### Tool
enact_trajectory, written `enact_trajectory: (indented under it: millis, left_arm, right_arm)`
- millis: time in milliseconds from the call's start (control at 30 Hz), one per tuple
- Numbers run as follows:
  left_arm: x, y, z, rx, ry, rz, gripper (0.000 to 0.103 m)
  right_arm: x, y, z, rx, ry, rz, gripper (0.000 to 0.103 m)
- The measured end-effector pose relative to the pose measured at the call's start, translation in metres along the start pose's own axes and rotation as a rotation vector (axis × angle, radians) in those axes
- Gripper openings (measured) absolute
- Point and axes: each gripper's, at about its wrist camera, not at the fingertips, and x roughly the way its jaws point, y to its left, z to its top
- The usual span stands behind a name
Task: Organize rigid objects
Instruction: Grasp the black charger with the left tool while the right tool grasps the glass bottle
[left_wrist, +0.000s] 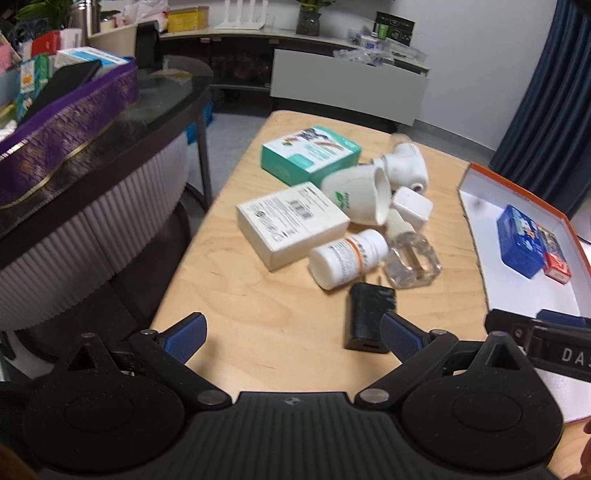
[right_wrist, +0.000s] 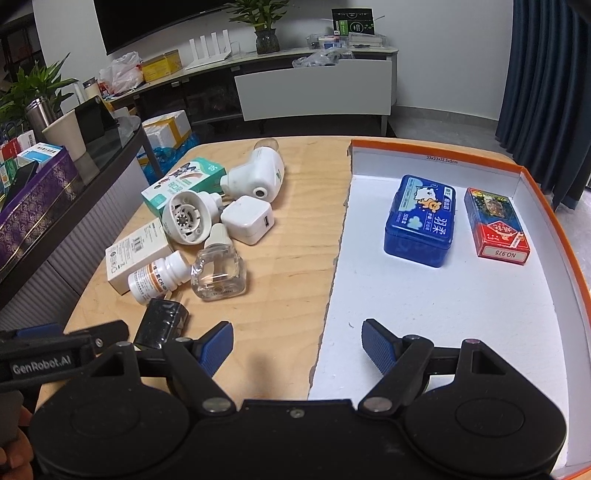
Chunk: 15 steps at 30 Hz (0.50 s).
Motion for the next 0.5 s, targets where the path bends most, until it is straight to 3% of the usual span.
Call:
enact_trajectory:
  millis: [200, 433, 500]
  left_arm:
    - [0.014, -0.019, -0.003, 0.05, -0.017, -0.019, 0.098]
    - [0.032, -0.038, -0.006, 0.122, -0.04, -0.022, 0.067]
    - [0.034, -0.042, -0.007, 0.159, -0.058, -0.023, 0.054]
  right_arm:
    - [-0.001, -0.007, 0.001, 0.008, -0.009, -0.019, 0.091]
    - [-0.002, -0.019, 0.003, 0.039, -0.015, -0.019, 0.091]
    - [0.0, -0.02, 0.004, 0.039, -0.014, -0.008, 0.091]
